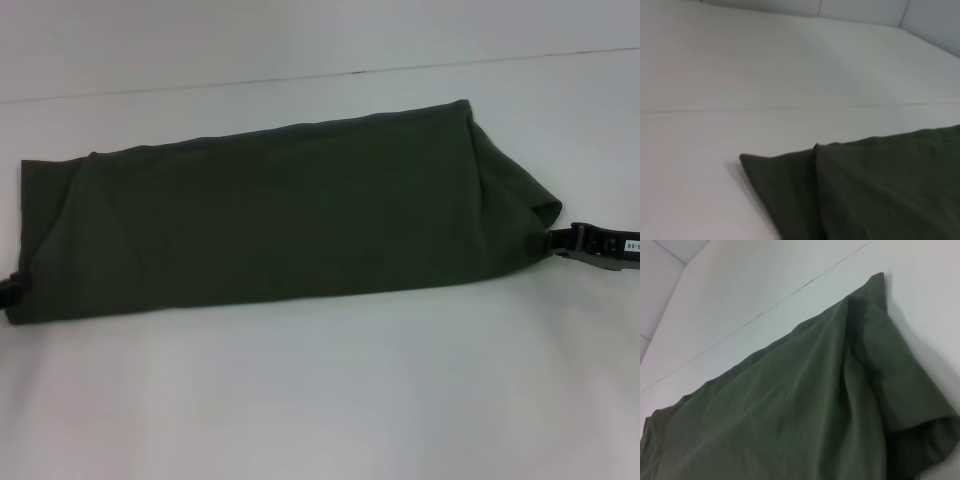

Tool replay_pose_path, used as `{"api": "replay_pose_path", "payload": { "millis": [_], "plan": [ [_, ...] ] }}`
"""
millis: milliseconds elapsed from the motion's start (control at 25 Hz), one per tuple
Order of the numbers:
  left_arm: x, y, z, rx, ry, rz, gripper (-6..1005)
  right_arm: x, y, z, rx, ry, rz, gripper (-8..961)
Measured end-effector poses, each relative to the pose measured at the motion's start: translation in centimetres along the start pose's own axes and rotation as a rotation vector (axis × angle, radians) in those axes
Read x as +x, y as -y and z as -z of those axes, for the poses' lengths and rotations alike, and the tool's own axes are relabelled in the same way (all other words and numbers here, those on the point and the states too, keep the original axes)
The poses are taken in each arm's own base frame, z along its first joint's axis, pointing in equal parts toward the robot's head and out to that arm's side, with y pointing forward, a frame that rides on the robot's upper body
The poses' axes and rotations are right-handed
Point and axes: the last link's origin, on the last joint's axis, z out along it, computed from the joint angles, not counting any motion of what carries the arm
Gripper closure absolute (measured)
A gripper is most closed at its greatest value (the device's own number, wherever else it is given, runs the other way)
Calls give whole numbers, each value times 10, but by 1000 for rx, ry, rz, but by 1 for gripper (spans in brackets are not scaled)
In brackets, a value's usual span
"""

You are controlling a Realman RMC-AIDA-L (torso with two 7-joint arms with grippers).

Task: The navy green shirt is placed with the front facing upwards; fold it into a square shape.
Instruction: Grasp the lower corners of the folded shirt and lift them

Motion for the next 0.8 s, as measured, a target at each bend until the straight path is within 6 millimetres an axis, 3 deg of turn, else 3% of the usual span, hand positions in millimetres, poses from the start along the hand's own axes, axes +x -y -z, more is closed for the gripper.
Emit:
{"api": "replay_pose_path", "payload": {
  "millis": [280, 800],
  "plan": [
    [-14, 6, 2, -8, 55, 23, 90, -1, 0, 0, 1, 3, 1, 941],
    [-12, -4, -8, -61, 99, -15, 94, -3, 0, 0, 4, 9, 2, 940]
  ]
}}
